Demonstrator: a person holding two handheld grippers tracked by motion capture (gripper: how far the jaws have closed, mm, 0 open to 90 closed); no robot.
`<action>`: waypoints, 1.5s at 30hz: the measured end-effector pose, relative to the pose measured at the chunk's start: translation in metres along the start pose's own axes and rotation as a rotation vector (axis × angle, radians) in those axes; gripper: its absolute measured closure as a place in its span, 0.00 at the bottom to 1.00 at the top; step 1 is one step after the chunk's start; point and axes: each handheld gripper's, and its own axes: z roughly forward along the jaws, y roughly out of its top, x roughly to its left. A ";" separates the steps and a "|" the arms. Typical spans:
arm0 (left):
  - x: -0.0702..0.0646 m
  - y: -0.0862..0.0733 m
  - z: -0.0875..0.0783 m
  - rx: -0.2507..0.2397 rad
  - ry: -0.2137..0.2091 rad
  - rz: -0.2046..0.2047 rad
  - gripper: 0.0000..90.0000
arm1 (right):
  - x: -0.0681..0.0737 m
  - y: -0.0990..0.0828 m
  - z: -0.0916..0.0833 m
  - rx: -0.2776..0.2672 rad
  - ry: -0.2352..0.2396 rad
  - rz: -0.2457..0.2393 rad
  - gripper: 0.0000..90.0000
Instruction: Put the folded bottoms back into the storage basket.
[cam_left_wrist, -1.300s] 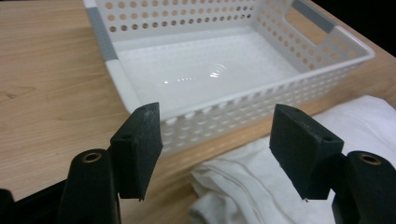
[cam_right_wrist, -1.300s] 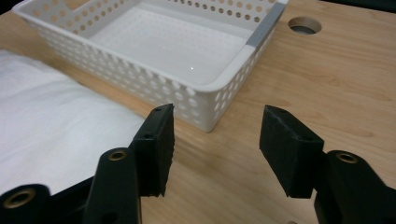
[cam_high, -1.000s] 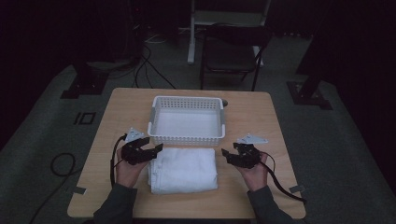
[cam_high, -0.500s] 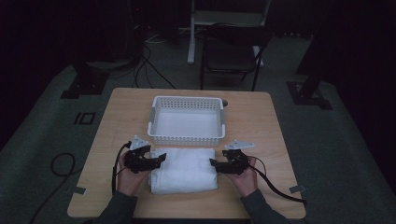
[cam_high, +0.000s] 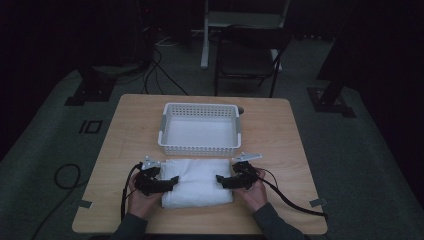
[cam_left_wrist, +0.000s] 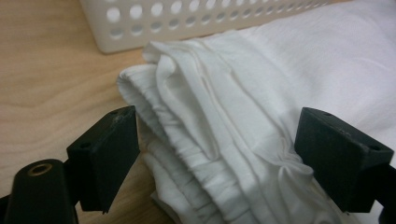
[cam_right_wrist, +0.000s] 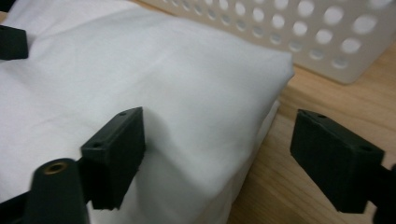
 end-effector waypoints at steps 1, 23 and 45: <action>0.001 0.000 0.001 0.005 0.006 -0.004 0.12 | -0.001 0.000 0.002 0.006 0.002 0.005 0.16; 0.018 -0.001 0.029 0.057 -0.208 -0.093 0.17 | -0.017 -0.003 0.028 0.054 0.143 0.104 0.19; 0.017 0.021 0.049 0.067 -0.284 -0.064 0.60 | -0.037 0.007 0.034 0.053 0.278 0.208 0.68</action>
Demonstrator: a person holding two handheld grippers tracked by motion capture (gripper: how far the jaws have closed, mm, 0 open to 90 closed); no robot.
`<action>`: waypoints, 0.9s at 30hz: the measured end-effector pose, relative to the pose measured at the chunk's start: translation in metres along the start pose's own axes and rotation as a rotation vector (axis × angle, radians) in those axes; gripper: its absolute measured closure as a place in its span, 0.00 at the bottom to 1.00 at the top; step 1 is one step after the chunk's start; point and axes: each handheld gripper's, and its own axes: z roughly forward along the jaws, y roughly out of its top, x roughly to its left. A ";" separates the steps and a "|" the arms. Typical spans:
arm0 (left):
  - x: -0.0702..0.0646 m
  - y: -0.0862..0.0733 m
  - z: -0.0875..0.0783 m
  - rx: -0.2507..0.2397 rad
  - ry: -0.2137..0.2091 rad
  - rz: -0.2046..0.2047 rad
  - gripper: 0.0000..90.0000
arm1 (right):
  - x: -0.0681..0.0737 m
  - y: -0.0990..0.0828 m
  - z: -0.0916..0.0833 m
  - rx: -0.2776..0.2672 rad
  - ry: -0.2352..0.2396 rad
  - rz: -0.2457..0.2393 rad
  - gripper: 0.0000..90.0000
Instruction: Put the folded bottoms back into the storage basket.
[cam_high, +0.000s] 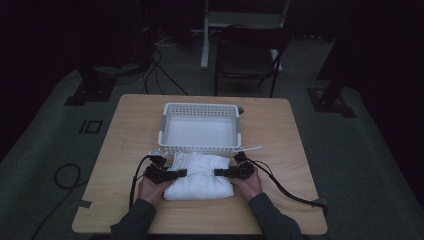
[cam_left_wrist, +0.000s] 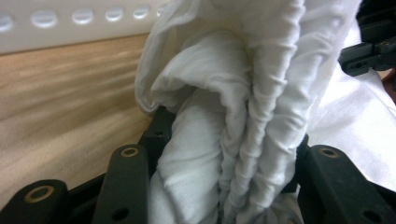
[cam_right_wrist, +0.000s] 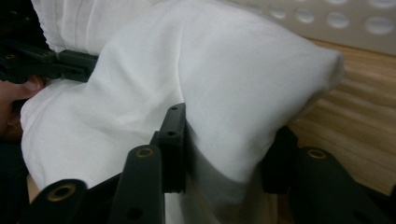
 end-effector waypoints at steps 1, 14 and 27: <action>-0.002 0.000 -0.001 -0.007 0.011 0.011 0.60 | 0.001 0.000 -0.001 -0.005 -0.008 -0.014 0.69; -0.024 -0.004 -0.011 -0.060 0.105 0.120 0.62 | 0.021 -0.004 -0.013 -0.046 -0.086 -0.142 0.72; -0.039 -0.004 -0.020 -0.084 0.147 0.166 0.62 | 0.032 -0.004 -0.023 -0.066 -0.104 -0.178 0.73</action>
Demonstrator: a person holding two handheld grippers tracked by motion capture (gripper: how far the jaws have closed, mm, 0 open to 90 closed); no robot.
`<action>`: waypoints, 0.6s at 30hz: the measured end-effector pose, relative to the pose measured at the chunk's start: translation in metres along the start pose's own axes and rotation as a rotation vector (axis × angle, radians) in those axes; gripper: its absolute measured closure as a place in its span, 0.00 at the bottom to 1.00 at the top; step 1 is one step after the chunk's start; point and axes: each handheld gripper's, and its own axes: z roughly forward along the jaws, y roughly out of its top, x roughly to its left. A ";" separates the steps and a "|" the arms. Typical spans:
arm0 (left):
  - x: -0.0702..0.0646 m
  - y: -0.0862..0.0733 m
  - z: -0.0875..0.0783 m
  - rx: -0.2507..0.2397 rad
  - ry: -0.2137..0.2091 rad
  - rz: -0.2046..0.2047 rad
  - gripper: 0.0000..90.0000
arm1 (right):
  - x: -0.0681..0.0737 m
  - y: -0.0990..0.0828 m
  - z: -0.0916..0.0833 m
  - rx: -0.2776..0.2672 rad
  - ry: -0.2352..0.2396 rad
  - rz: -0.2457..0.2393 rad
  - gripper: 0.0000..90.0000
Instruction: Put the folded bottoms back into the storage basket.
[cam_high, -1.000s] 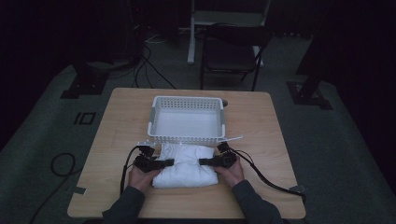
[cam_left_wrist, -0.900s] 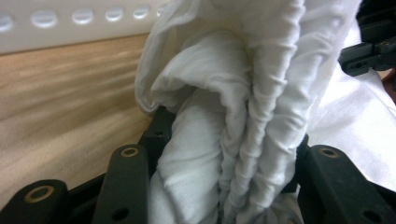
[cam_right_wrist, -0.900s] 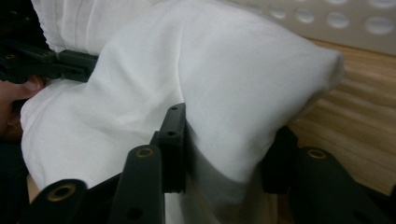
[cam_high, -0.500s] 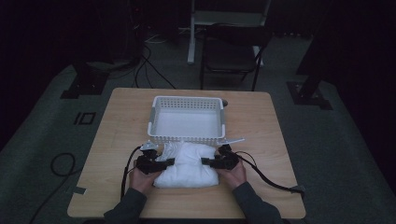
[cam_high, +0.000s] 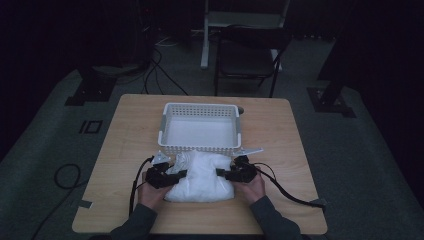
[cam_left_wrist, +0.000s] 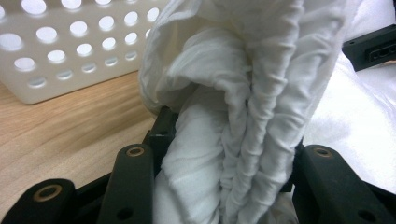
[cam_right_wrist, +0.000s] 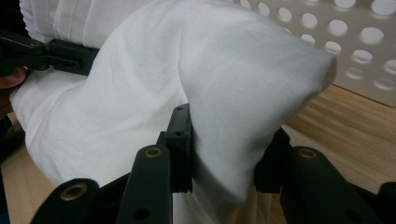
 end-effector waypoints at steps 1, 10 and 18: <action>-0.001 0.000 -0.001 -0.001 0.001 0.002 0.62 | 0.001 0.000 -0.002 -0.002 -0.001 -0.004 0.73; -0.004 0.004 -0.010 -0.020 0.006 0.007 0.63 | 0.007 0.003 -0.007 -0.016 -0.006 -0.021 0.73; -0.008 0.008 -0.018 -0.053 0.009 0.019 0.63 | 0.011 0.006 -0.015 -0.047 -0.003 -0.028 0.73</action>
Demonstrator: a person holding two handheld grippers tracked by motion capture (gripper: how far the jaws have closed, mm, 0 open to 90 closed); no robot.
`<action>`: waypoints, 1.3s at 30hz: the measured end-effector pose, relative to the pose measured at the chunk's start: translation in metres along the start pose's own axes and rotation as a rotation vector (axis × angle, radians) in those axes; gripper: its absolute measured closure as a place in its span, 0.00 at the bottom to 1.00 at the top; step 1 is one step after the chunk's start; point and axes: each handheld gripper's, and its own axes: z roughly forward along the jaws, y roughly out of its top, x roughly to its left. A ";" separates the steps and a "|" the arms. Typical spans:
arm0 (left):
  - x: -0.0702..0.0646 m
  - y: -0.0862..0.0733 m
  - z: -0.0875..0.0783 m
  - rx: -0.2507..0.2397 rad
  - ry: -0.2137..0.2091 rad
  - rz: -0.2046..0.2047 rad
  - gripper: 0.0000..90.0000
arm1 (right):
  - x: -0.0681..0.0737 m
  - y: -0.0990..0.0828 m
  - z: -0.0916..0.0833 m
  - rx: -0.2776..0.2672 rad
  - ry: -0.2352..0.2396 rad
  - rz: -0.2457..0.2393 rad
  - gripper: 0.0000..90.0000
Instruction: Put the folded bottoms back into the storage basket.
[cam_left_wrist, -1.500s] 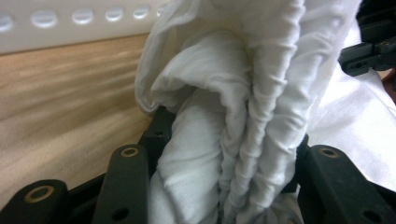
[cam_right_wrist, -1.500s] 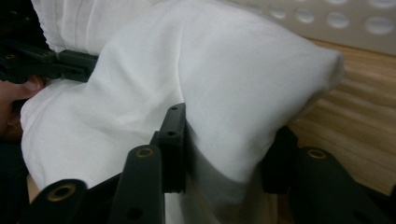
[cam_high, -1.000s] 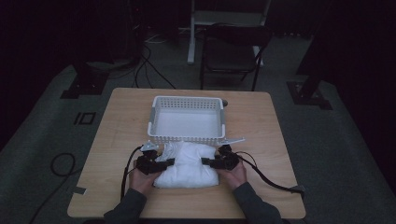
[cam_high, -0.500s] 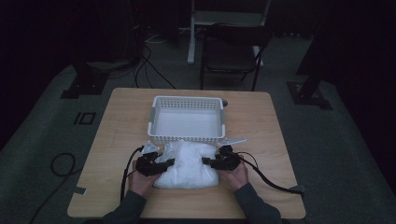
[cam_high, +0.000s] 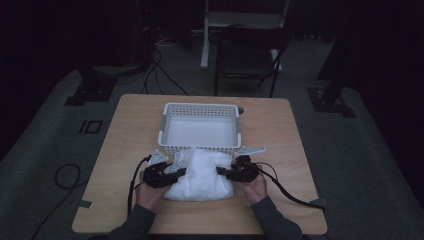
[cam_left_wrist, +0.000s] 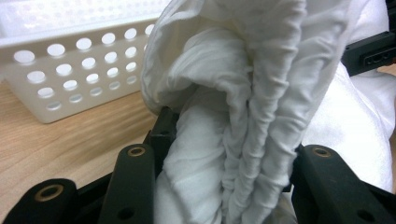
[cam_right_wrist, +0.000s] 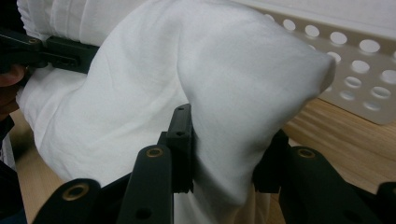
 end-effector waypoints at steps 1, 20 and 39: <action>0.000 0.000 0.000 -0.002 -0.001 -0.001 0.63 | 0.000 0.000 -0.001 -0.002 0.000 -0.001 0.73; -0.004 0.012 -0.014 -0.045 -0.004 0.007 0.63 | 0.009 0.011 -0.014 -0.038 -0.007 -0.032 0.73; -0.005 0.025 -0.025 -0.081 -0.012 0.012 0.63 | 0.019 0.029 -0.027 -0.065 -0.042 -0.070 0.74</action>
